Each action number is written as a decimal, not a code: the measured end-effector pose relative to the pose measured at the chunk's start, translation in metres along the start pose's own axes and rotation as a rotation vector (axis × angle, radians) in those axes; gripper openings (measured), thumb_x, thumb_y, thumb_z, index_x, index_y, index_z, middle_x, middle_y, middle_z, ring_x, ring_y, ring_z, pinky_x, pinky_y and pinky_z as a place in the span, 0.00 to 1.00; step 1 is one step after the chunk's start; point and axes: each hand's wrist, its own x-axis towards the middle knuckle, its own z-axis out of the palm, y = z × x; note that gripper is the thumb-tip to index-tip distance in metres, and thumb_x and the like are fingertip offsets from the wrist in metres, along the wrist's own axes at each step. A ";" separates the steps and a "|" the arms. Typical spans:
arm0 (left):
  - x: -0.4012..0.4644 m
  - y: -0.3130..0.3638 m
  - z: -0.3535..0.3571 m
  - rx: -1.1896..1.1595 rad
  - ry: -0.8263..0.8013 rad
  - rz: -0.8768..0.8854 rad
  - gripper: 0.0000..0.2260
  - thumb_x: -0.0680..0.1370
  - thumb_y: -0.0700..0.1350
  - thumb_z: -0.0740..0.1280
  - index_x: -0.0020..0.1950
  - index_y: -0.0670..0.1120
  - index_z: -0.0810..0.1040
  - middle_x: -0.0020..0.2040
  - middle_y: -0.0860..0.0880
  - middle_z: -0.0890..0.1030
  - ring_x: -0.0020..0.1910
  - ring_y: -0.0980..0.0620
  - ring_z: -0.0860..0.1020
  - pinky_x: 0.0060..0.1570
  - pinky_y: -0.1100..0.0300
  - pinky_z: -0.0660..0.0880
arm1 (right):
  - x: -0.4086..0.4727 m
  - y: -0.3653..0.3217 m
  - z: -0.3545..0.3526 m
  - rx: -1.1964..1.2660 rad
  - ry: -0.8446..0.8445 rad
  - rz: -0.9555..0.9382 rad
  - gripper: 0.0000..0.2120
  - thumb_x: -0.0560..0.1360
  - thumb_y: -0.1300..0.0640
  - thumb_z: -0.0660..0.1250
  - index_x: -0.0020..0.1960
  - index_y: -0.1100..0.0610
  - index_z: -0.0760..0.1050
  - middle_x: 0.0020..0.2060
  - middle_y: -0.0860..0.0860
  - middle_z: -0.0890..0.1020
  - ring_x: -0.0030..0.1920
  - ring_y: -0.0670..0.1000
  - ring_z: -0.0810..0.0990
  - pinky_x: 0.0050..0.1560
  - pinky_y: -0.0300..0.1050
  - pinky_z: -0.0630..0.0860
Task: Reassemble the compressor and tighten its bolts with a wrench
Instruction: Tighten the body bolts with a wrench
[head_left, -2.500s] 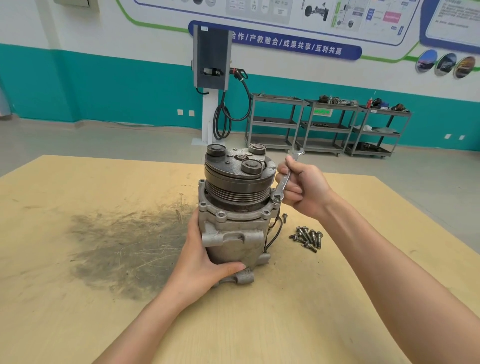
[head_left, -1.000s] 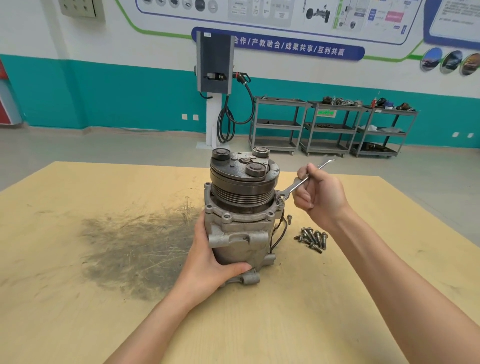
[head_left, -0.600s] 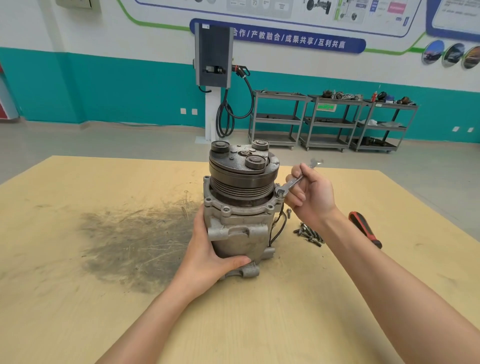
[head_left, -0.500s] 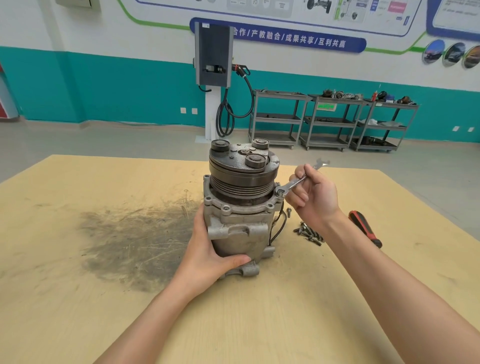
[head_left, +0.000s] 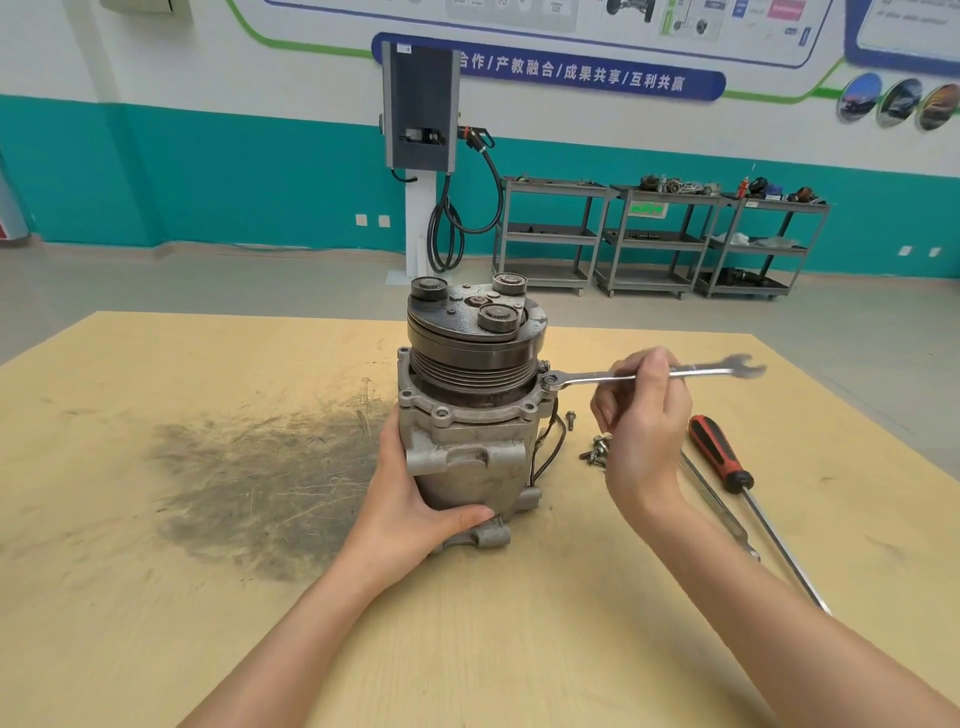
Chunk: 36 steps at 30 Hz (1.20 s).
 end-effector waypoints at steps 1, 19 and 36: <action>0.000 0.000 0.000 -0.004 0.000 0.003 0.53 0.59 0.51 0.82 0.76 0.51 0.56 0.55 0.83 0.63 0.63 0.74 0.67 0.53 0.83 0.64 | -0.008 -0.002 -0.001 -0.039 0.007 -0.068 0.14 0.83 0.52 0.51 0.41 0.54 0.67 0.25 0.44 0.67 0.25 0.46 0.65 0.25 0.38 0.61; -0.001 0.009 -0.001 0.017 -0.001 -0.005 0.53 0.54 0.60 0.80 0.74 0.53 0.59 0.57 0.79 0.67 0.61 0.72 0.70 0.58 0.73 0.69 | -0.021 -0.065 0.024 -0.734 -0.174 -0.684 0.17 0.83 0.51 0.51 0.41 0.57 0.70 0.26 0.46 0.70 0.22 0.50 0.69 0.21 0.43 0.62; -0.003 0.013 -0.001 0.000 -0.009 -0.059 0.56 0.54 0.59 0.80 0.76 0.55 0.54 0.62 0.72 0.70 0.64 0.68 0.70 0.64 0.66 0.68 | 0.057 -0.007 0.002 0.212 -0.326 0.561 0.20 0.85 0.51 0.47 0.38 0.56 0.67 0.21 0.51 0.66 0.21 0.47 0.60 0.21 0.38 0.55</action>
